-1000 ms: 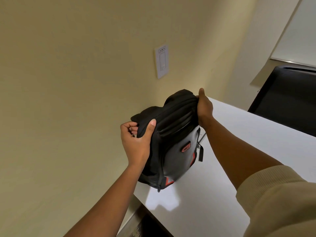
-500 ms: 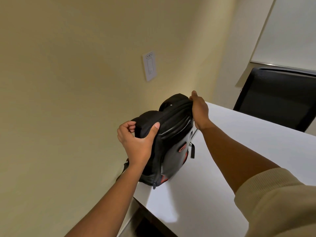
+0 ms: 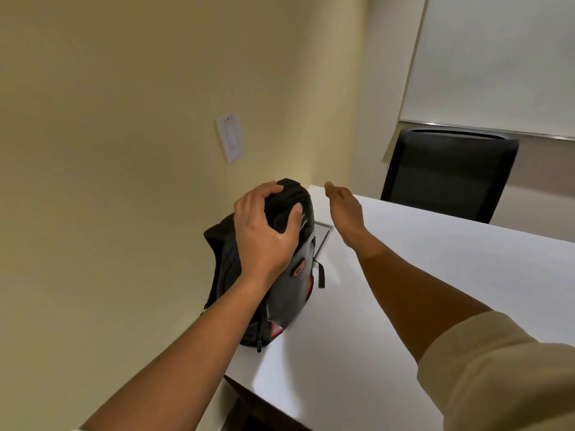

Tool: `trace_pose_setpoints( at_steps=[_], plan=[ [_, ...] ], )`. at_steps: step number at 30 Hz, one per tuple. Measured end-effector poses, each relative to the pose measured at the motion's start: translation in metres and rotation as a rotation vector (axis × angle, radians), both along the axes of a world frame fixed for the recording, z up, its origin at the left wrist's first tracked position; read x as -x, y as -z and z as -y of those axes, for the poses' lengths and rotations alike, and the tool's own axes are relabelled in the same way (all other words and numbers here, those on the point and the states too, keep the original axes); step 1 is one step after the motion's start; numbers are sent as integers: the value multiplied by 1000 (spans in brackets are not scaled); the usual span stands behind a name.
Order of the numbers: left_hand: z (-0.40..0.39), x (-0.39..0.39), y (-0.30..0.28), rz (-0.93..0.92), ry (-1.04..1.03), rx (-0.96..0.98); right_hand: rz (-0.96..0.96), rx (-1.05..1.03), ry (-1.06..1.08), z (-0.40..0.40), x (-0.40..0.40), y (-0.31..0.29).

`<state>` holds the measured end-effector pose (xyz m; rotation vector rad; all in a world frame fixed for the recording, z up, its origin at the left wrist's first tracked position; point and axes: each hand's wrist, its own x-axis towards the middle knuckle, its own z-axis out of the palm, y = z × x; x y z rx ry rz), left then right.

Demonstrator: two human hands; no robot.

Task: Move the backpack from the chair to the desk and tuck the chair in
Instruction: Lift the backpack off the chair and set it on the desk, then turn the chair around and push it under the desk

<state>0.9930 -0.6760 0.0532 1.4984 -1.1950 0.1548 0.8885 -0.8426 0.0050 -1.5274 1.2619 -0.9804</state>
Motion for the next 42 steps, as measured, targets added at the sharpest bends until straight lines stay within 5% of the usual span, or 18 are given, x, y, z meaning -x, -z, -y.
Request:
trace_pose_setpoints(
  at_steps=[12,42],
  plan=[
    [0,58,12,14,419,-339,-312,144,253,-80,101,13],
    [-226,217,73,217,986,-500,-553,-3,849,-491,315,22]
  ],
)
